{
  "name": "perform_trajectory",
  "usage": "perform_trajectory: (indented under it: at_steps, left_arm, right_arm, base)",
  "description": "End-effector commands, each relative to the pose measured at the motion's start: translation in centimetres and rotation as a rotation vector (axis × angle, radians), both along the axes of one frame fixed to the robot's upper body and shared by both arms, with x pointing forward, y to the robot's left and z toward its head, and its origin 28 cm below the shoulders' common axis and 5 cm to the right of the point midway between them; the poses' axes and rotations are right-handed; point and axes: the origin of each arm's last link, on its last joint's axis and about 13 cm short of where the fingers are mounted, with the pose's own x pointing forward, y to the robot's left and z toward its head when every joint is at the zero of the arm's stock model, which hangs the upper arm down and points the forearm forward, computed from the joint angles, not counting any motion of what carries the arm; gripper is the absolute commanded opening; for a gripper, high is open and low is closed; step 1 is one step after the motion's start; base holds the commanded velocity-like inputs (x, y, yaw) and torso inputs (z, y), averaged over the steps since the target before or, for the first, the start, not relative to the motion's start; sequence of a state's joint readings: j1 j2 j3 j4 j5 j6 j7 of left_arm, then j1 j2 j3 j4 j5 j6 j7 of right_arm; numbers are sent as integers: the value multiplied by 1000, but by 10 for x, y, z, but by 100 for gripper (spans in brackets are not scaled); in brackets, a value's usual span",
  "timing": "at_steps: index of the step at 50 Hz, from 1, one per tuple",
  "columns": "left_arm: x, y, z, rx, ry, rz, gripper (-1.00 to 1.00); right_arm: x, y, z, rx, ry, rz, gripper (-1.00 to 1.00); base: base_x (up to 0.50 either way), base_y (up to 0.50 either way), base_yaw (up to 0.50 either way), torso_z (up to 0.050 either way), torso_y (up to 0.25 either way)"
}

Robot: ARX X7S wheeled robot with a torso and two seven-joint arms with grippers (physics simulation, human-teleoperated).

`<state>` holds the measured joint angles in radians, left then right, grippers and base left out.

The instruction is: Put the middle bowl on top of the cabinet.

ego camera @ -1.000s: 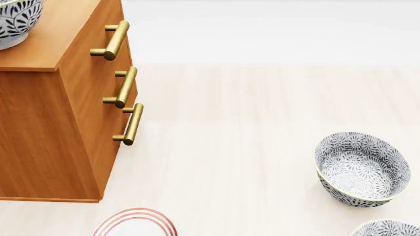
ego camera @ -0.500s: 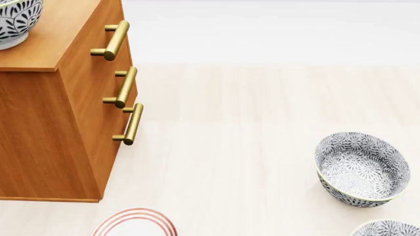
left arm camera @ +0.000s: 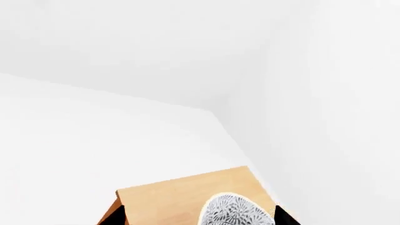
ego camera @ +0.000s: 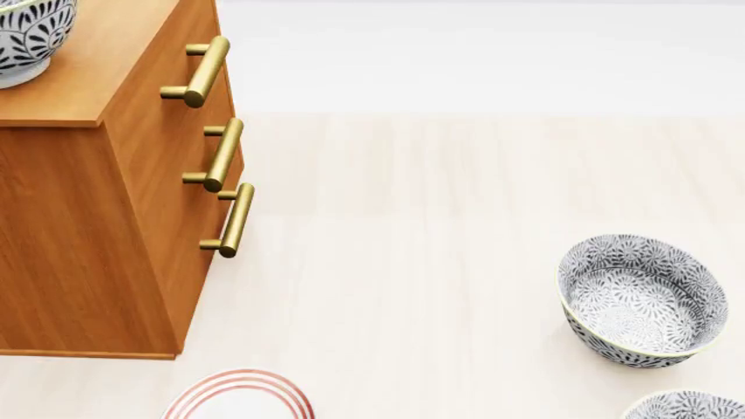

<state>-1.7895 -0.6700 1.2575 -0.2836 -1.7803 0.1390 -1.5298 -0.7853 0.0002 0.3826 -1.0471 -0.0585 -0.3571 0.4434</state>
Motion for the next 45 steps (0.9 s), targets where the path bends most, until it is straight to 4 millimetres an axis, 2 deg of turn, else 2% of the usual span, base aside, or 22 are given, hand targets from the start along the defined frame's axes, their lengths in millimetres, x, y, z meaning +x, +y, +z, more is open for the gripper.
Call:
perform_trajectory:
  at_steps: [1, 17, 34, 45]
  left_arm:
    - [-28, -4, -11, 135, -94, -19, 100]
    - [-58, -5, -30, 246, -177, -62, 100]
    - [-64, -14, -62, 471, -261, -148, 100]
    - [-85, -25, -77, 603, -388, -232, 100]
  right_arm:
    - [0, -1, 0, -2, -1, 1, 100]
    - [-1, -2, 1, -5, 0, 4, 100]
    - [-1, -2, 1, -6, 1, 6, 100]
    - [-1, -3, 1, -8, 1, 9, 100]
  base:
    - [0, 0, 0, 0, 0]
    - [0, 0, 0, 0, 0]
    - [0, 0, 0, 0, 0]
    - [0, 0, 0, 0, 0]
